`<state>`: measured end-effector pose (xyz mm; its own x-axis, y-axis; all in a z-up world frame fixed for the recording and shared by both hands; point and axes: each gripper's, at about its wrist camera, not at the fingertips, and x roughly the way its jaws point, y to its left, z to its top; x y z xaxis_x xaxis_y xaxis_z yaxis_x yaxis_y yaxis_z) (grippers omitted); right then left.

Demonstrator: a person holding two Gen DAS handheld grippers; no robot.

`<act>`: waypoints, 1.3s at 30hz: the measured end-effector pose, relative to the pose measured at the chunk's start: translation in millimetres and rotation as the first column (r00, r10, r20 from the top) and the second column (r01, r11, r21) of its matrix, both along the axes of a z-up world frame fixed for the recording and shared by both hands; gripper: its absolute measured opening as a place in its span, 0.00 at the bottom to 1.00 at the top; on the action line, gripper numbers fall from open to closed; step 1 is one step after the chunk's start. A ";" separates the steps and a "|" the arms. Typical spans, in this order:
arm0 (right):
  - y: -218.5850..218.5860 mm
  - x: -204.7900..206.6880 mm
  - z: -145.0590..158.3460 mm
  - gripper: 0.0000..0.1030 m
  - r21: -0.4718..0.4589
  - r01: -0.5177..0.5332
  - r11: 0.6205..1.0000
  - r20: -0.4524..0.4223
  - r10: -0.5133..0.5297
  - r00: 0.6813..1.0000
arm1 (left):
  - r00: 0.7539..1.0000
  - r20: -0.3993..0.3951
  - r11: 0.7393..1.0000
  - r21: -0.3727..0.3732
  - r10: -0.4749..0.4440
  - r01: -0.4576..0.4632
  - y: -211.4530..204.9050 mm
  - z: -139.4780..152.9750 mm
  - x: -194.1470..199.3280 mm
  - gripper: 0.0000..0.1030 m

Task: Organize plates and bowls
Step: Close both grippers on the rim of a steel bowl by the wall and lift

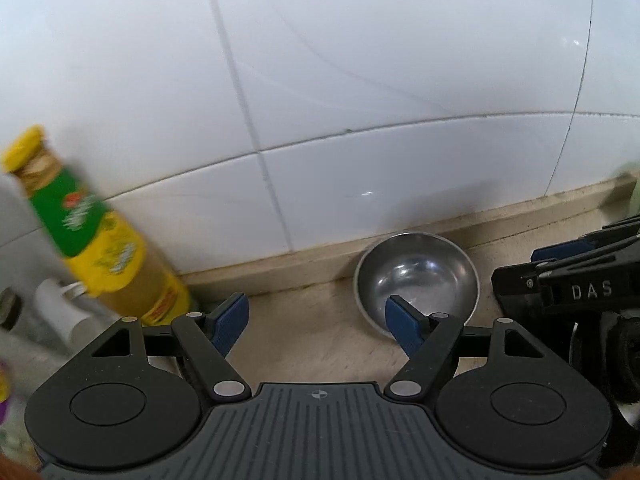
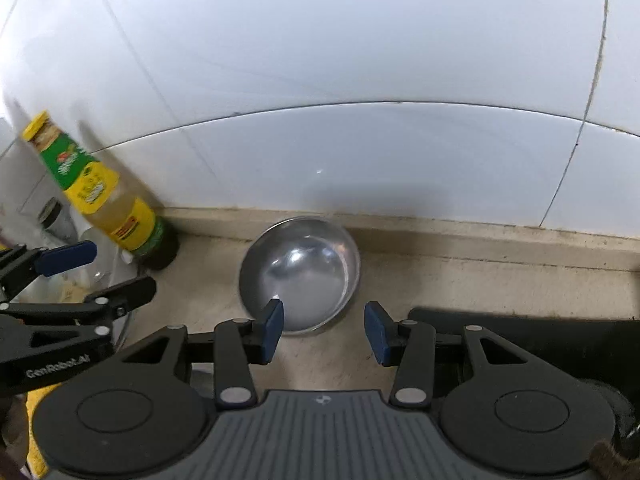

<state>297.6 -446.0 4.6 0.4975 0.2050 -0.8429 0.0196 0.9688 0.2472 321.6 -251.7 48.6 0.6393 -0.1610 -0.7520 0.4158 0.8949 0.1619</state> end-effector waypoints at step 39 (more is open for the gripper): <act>-8.1 51.8 -84.6 0.40 0.014 0.011 1.000 -0.104 -0.009 0.995 | 0.970 -0.237 0.999 -0.002 -0.046 0.047 -21.9 -90.1 73.4 0.62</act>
